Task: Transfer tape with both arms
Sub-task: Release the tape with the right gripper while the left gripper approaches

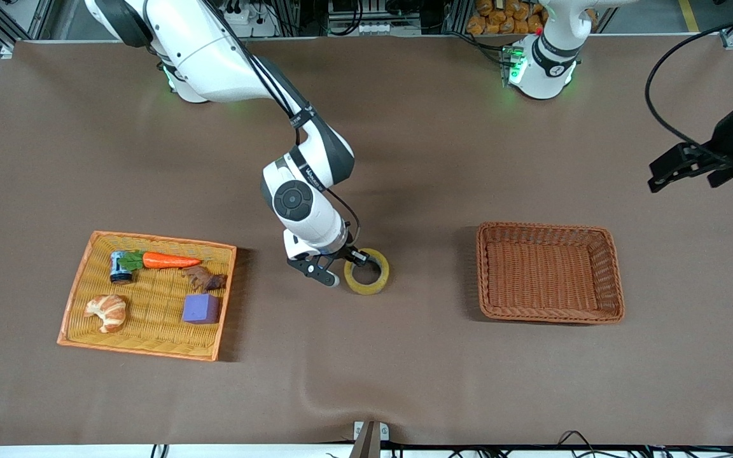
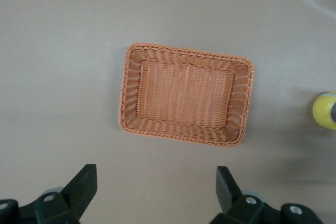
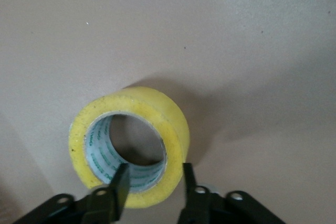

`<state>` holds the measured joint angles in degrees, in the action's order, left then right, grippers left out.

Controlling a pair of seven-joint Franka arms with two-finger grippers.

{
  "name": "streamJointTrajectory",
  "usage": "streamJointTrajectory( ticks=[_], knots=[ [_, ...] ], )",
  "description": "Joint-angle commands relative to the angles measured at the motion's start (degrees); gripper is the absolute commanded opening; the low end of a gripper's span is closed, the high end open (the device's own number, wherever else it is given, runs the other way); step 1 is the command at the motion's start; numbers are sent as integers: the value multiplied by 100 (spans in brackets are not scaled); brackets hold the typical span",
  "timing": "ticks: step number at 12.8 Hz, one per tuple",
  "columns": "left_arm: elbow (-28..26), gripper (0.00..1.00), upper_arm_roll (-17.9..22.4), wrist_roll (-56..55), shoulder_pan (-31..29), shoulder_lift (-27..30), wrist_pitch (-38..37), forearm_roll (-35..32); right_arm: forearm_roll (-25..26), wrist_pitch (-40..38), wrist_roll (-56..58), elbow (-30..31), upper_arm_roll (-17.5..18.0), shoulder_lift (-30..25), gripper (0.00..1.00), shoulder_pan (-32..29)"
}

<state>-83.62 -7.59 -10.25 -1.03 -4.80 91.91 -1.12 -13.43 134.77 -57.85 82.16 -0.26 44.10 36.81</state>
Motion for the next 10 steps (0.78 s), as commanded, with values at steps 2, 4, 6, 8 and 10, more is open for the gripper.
streamJointTrajectory(
  ticks=[2, 4, 6, 8, 10],
  knots=[
    [65, 100, -15, -3, 392, -424, 510, 216, 86, -571, -95, -24, -62, -392, 100, -278],
    [65, 100, -6, -221, 795, -679, 853, 235, 69, -1275, 263, 10, -54, -848, 100, -777],
    [74, 100, -6, -1115, 1305, -943, 1187, 226, 68, -2162, 1359, 28, -53, -1183, 100, -1235],
    [117, 100, 3, -1950, 1824, -1215, 1573, 191, 69, -2350, 2125, 351, -53, -1639, 100, -1675],
    [240, 100, 29, -2453, 2237, -1575, 1829, 147, 60, -2359, 2794, 816, -53, -2070, 100, -2087]
  ],
)
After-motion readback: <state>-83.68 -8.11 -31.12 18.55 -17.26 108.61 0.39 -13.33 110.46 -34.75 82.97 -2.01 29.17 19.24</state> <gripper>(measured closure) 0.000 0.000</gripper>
